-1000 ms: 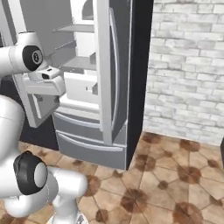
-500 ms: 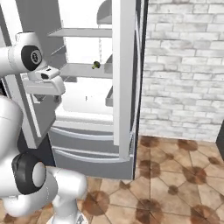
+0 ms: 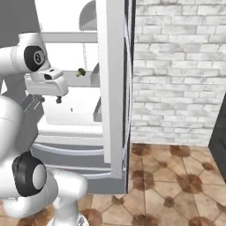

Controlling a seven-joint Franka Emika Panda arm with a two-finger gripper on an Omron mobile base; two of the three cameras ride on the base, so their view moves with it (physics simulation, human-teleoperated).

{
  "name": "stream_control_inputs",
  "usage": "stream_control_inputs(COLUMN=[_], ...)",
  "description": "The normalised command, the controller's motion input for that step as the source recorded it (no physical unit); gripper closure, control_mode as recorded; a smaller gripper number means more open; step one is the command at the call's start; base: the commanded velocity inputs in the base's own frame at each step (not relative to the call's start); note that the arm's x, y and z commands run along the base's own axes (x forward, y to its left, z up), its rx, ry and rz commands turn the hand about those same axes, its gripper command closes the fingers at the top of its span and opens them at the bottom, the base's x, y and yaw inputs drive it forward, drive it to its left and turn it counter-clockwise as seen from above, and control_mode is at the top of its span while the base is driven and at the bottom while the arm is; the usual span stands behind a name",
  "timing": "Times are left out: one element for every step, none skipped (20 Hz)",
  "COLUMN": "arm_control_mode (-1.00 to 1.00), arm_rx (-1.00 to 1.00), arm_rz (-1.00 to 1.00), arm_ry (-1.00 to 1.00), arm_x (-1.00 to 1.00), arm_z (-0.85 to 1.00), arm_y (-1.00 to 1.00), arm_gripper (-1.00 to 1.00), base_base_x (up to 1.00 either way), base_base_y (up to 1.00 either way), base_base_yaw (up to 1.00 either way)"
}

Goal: Take the cheese, fish, and broccoli from the fridge and place them on the plate on the dining counter to create an appetizer plate.

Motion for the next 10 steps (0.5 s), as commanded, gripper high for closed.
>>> stream_control_inputs(arm_control_mode=[1.0,1.0,1.0,1.0,1.0,1.0,1.0,1.0,1.0,1.0], arm_rx=[0.0,0.0,0.0,0.0,0.0,0.0,0.0,0.0,0.0,0.0], arm_rz=[0.0,0.0,0.0,0.0,0.0,0.0,0.0,0.0,0.0,0.0], arm_ry=[0.0,0.0,0.0,0.0,0.0,0.0,0.0,0.0,0.0,0.0], arm_x=[0.0,0.0,0.0,0.0,0.0,0.0,0.0,0.0,0.0,0.0], arm_z=[0.0,0.0,0.0,0.0,0.0,0.0,0.0,0.0,0.0,0.0], arm_y=[0.0,0.0,0.0,0.0,0.0,0.0,0.0,0.0,0.0,0.0], arm_gripper=[-1.0,-1.0,-1.0,-1.0,-1.0,-1.0,-1.0,-1.0,-1.0,-1.0], base_base_x=[0.54,0.51,0.45,0.39,0.4,0.41,0.47,0.52,0.61,0.7], base_base_y=[0.59,0.64,0.61,0.54,0.46,0.43,0.41,0.36,0.34,0.27], base_base_yaw=[-0.14,-0.14,-0.13,-0.13,-0.13,-0.12,-0.11,-0.1,-0.09,-0.08])
